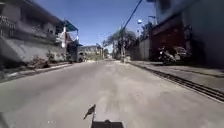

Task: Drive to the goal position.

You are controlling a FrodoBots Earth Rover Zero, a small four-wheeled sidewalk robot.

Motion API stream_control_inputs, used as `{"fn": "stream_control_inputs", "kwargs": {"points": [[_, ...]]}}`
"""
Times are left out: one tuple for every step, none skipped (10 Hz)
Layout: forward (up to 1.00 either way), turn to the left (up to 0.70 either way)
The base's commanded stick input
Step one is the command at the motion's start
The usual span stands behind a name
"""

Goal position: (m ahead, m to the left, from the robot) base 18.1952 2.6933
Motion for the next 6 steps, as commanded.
{"fn": "stream_control_inputs", "kwargs": {"points": [[0.7,0.0],[0.7,0.0],[0.7,0.0],[0.7,0.0],[0.7,0.0],[0.7,0.0]]}}
